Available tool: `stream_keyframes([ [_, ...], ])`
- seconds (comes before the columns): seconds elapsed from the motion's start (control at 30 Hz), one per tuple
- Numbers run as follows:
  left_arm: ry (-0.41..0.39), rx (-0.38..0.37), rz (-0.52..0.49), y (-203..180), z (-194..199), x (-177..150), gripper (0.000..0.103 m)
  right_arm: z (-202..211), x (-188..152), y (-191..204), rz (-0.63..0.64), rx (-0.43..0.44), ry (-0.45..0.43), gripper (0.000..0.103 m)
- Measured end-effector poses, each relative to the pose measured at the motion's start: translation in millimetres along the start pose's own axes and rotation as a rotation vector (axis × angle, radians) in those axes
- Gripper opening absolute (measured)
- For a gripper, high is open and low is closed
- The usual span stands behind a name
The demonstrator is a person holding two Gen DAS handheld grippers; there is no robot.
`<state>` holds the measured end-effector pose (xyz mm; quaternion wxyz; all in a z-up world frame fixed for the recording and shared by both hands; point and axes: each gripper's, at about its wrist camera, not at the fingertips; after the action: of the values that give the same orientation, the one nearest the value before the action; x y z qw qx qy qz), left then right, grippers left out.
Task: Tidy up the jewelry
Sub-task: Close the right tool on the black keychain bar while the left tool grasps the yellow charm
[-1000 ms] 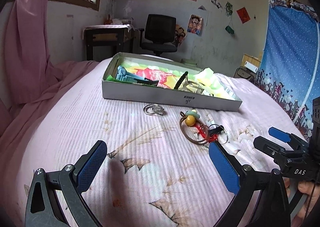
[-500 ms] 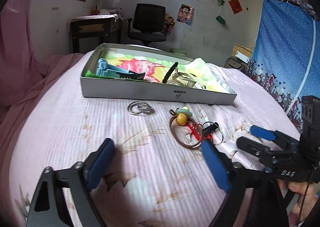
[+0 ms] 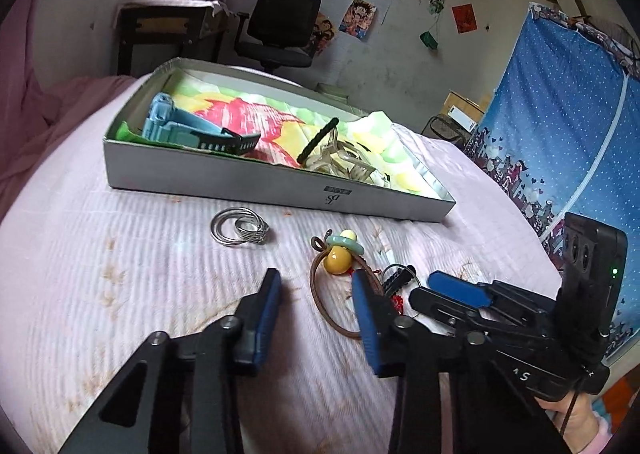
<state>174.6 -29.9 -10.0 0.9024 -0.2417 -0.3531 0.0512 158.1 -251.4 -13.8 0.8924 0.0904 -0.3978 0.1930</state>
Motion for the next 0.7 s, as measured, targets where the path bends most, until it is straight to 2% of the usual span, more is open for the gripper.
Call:
stream_keyframes([
  [0.07, 0.012, -0.003, 0.003, 0.6, -2.6, -0.1, 0.025, -4.2, 0.6, -0.2, -0.004, 0.008, 0.014, 0.028],
  [0.13, 0.02, -0.006, 0.006, 1.4, -4.7, -0.9, 0.015, -9.4, 0.4, -1.0, -0.01, 0.021, 0.03, 0.025],
  [0.23, 0.025, -0.006, 0.009, 2.4, -5.9, -2.7, 0.006, -13.2, -0.5, -2.4, -0.022, 0.028, 0.043, 0.014],
  [0.27, 0.019, -0.004, 0.008, 2.1, -5.4, -3.5, 0.005, -13.3, -0.7, -2.7, -0.024, 0.03, 0.044, 0.01],
  [0.4, -0.01, -0.013, 0.002, 1.3, 1.0, -5.8, 0.003, -11.0, -0.9, -1.5, -0.025, 0.03, 0.031, 0.004],
  [0.7, -0.128, -0.043, -0.034, -8.9, 33.4, -3.2, 0.003, 9.7, 5.8, -5.4, -0.029, -0.021, -0.056, 0.003],
])
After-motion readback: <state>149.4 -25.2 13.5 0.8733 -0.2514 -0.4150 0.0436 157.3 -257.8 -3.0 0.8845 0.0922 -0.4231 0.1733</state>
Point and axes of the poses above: each gripper's, at about its wrist camera, not at the fingertips, and z roughly against the way its jaws point, y to its left, x to its top, and after that the axes turned 13 degrees about z, right-handed
